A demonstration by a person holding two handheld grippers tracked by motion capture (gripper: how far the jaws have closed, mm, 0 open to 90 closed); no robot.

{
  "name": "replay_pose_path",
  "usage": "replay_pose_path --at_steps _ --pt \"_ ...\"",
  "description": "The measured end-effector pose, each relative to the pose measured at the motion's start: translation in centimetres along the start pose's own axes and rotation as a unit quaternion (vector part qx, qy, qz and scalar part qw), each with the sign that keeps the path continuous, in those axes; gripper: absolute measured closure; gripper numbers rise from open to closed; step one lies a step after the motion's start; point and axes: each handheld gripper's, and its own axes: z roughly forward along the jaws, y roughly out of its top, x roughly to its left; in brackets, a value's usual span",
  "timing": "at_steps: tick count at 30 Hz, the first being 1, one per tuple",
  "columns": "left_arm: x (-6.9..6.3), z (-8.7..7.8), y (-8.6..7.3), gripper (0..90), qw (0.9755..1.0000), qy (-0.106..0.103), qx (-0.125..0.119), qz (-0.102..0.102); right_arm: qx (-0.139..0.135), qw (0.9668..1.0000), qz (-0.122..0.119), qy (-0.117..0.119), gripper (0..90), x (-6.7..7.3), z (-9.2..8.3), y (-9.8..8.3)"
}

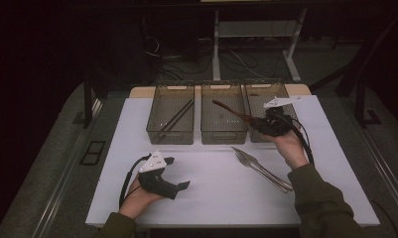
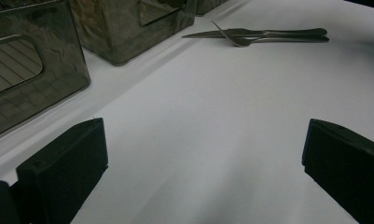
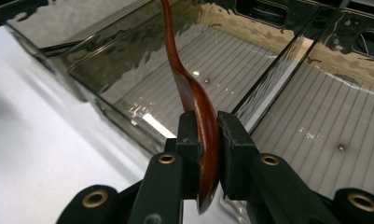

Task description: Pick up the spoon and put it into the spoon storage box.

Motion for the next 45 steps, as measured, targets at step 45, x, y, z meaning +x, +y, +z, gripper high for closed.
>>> replay_pose_path --at_steps 45 --pt "-0.1 0.1 0.0 0.0 1.0000 -0.005 -0.002 -0.001 0.009 0.9998 0.013 0.011 57.2 0.8 3.8 1.6"
